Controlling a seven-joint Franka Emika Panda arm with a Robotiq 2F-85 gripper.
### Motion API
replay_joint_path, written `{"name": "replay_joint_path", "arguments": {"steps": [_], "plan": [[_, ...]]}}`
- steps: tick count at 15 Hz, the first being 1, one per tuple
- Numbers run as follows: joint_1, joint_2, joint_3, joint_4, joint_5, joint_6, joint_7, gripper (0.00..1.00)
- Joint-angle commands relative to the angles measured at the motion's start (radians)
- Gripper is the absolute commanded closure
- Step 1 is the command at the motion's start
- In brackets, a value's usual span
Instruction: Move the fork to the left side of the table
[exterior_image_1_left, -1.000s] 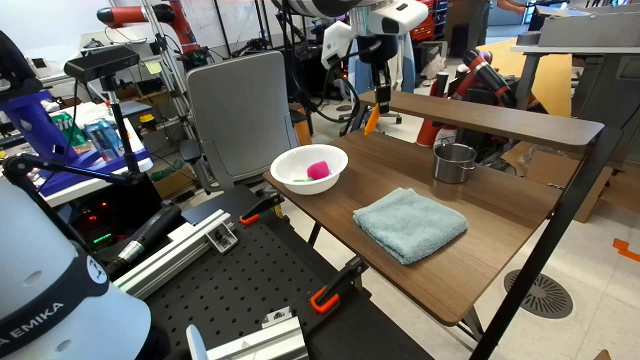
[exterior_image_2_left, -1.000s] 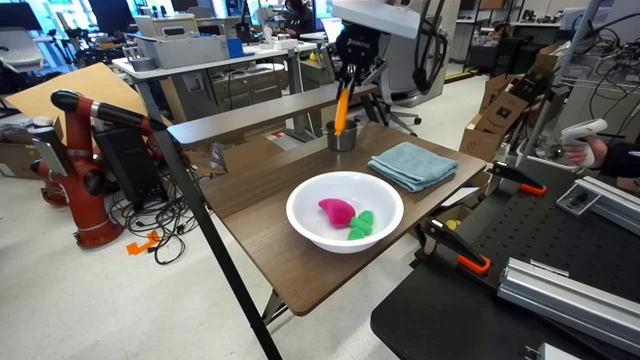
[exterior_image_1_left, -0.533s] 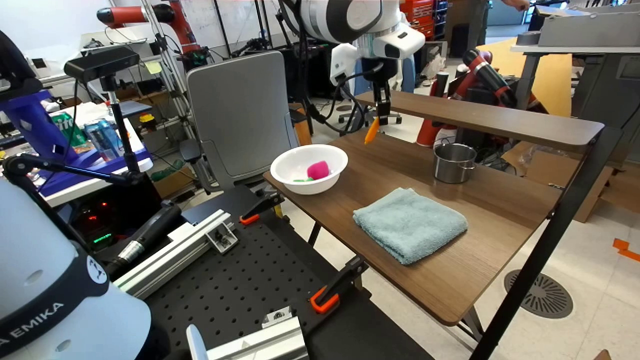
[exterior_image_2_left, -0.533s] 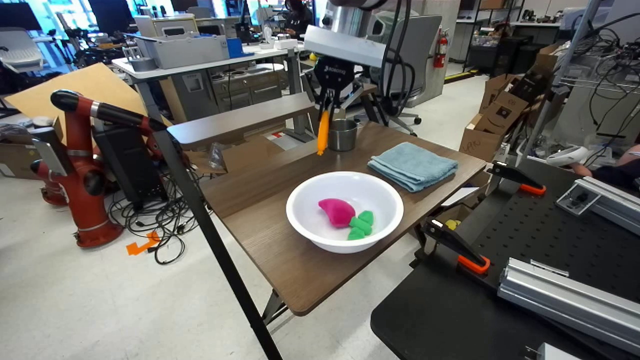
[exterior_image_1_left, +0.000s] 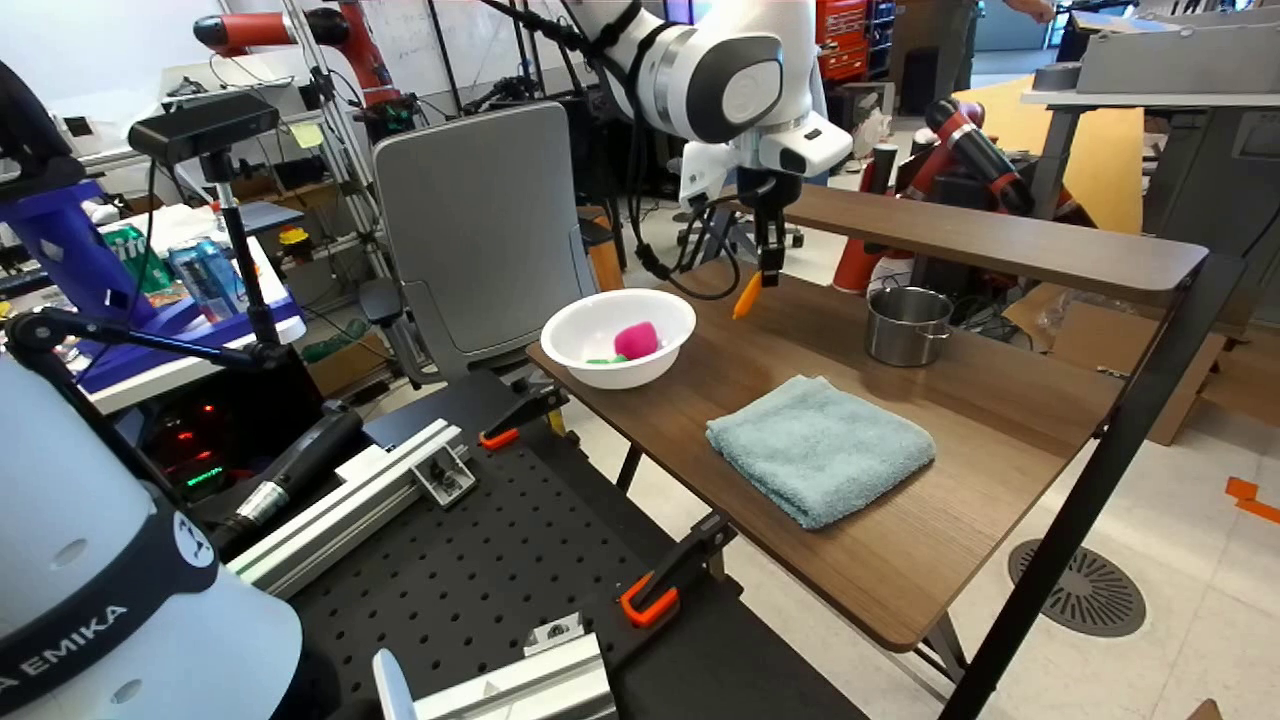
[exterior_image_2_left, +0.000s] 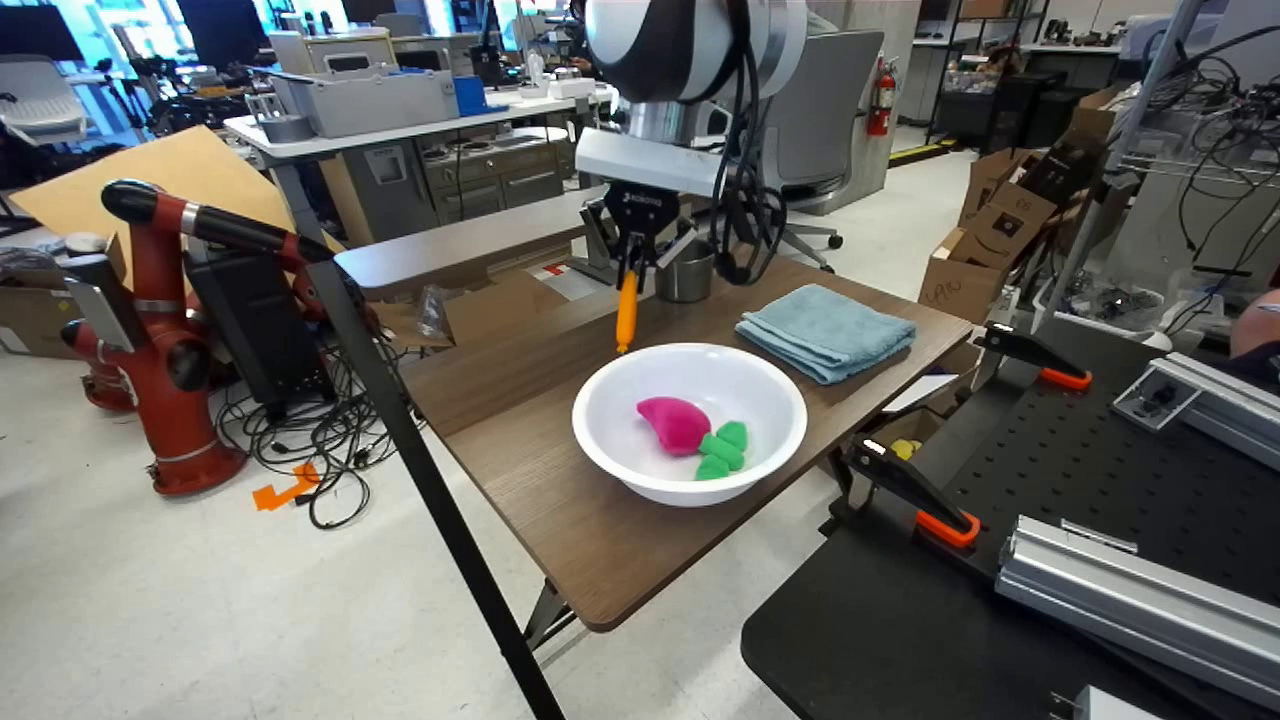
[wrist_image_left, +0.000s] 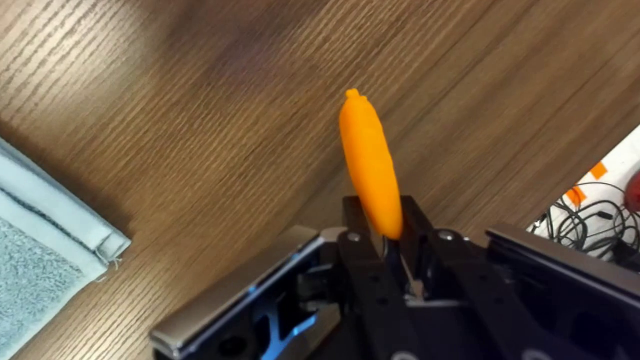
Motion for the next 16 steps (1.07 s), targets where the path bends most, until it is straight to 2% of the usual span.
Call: {"name": "replay_joint_path", "arguments": {"steps": [1,14,15,16], "plan": [[0.013,0.074,-0.021,0.094,0.008,-0.059,0.034,0.95],[0.018,0.234,-0.086,0.230,-0.019,-0.139,0.089,0.95],[0.016,0.237,-0.086,0.235,-0.018,-0.145,0.092,0.53],[0.014,0.236,-0.086,0.242,-0.018,-0.154,0.095,0.52]]}}
